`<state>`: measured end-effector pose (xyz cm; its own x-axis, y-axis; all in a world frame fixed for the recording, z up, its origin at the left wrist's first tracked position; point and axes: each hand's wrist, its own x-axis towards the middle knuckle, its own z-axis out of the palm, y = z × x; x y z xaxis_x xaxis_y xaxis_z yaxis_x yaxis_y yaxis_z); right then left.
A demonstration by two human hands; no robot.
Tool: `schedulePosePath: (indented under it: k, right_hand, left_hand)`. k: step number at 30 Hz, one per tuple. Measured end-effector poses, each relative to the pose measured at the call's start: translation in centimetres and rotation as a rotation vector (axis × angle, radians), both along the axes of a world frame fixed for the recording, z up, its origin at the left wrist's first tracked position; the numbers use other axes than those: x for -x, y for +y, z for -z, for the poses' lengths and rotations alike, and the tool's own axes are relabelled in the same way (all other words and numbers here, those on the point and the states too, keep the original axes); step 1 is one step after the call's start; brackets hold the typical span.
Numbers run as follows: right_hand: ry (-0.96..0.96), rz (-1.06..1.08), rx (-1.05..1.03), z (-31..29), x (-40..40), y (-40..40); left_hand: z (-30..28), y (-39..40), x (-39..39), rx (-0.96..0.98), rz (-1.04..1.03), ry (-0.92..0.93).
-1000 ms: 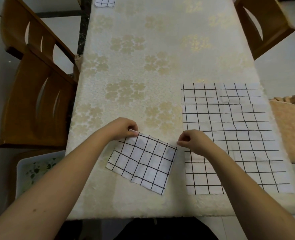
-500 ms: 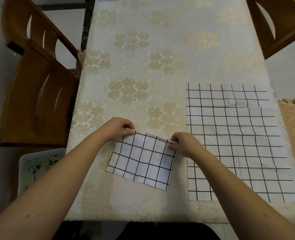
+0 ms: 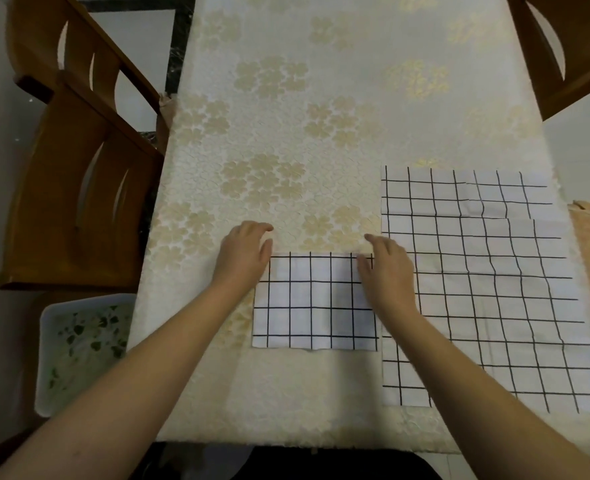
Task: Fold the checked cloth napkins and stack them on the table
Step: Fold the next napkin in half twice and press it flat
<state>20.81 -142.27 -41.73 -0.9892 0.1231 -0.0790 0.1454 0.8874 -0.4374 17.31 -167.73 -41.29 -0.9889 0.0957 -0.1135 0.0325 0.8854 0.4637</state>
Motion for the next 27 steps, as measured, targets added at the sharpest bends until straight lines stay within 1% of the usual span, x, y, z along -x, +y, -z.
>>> schedulePosePath:
  k: [2,4,6,8,13,17,22,27]
  right_hand:
    - [0.054,-0.069,0.058,0.9,-2.0,-2.5]
    - [0.080,-0.154,0.065,2.5,-3.6,-4.9]
    - [0.054,-0.224,0.034,4.0,-4.4,-6.4]
    - [-0.003,-0.250,-0.022,5.1,-4.6,-6.9]
    - [-0.073,-0.243,-0.160,6.2,-4.7,-6.4]
    - [-0.102,-0.257,-0.210,6.3,-4.6,-5.2]
    - [-0.137,-0.279,-0.280,5.9,-4.2,-2.2]
    - [-0.142,-0.191,-0.311,5.3,-4.2,0.4]
  left_hand:
    - [0.4,1.9,-2.4,-0.025,0.011,0.052]
    - [1.5,4.1,-5.2,0.025,0.067,0.068]
    - [3.0,5.8,-7.3,0.091,0.110,0.002]
    - [4.2,6.6,-8.5,0.170,0.132,-0.057]
    - [5.6,5.8,-9.4,0.307,0.188,-0.065]
    - [5.8,4.5,-9.0,0.308,0.213,-0.054]
    - [6.0,1.6,-8.3,0.367,0.226,-0.065]
    - [6.1,0.1,-7.7,0.395,0.276,-0.053]
